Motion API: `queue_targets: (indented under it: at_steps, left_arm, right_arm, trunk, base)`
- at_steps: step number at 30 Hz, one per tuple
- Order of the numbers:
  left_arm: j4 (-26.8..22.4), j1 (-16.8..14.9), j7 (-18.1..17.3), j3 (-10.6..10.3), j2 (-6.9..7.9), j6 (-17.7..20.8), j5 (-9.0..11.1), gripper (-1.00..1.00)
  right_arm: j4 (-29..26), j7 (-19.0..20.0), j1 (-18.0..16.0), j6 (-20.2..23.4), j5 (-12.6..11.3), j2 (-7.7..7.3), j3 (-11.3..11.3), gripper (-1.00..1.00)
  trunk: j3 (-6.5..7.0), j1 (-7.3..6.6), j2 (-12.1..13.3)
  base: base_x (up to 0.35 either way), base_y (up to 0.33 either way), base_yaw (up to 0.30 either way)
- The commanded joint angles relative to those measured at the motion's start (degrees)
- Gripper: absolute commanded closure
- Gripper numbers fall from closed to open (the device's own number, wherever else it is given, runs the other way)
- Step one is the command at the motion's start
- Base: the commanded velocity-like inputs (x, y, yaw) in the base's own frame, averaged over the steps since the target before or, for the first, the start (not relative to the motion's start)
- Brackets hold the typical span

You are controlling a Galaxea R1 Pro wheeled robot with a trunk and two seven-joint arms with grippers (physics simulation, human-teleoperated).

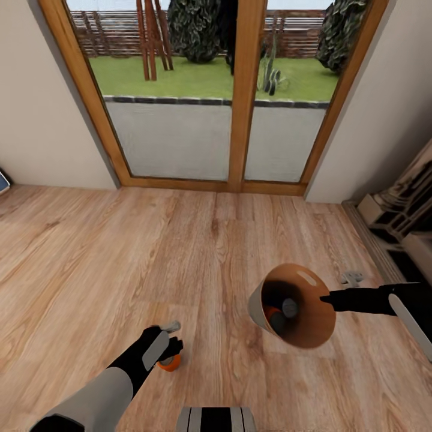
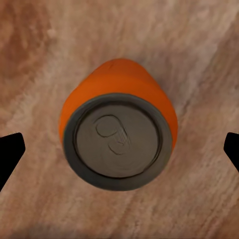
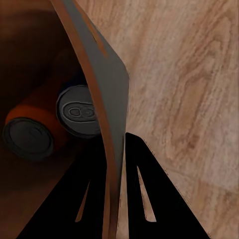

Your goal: Put the three can of soda from the living room inside the tash can in the kitchen.

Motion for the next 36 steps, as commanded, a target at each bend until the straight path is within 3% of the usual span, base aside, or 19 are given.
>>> queue_targets:
  at_steps: [1,17,27,28,36]
  left_arm:
    - [0.0,0.0,0.0,0.0,-0.08,0.0,0.0,-1.0]
    - [0.0,-1.5,0.0,0.0,0.16,0.1,0.0,-1.0]
    - [-0.2,-1.3,-0.3,-0.1,0.21,-0.2,0.1,-1.0]
    - [-0.2,-1.3,-0.3,-0.1,0.21,-0.2,0.1,1.0]
    - [-0.1,-1.3,-0.3,0.5,0.66,-0.1,0.3,1.0]
  right_arm:
    - [-0.1,0.4,0.0,0.3,-1.3,-0.01,0.0,1.0]
    - [-0.2,0.4,0.0,0.3,-1.3,-0.2,0.0,1.0]
    - [-0.5,0.4,0.0,0.3,-1.3,-0.44,0.0,1.0]
    - [-0.5,0.4,0.0,0.3,-1.3,-0.46,0.0,1.0]
    - [-0.6,0.4,0.0,0.3,-1.4,-0.56,0.0,1.0]
  trunk:
    - [-0.22,0.02,0.0]
    - [-3.77,0.43,-0.2]
    - [-3.77,0.43,-0.2]
    - [-3.77,0.43,-0.2]
    - [-3.77,0.43,-0.2]
  base:
    - [0.0,0.0,0.0]
    - [0.0,0.0,0.0]
    - [0.0,0.0,0.0]
    - [0.0,0.0,0.0]
    - [0.0,0.0,0.0]
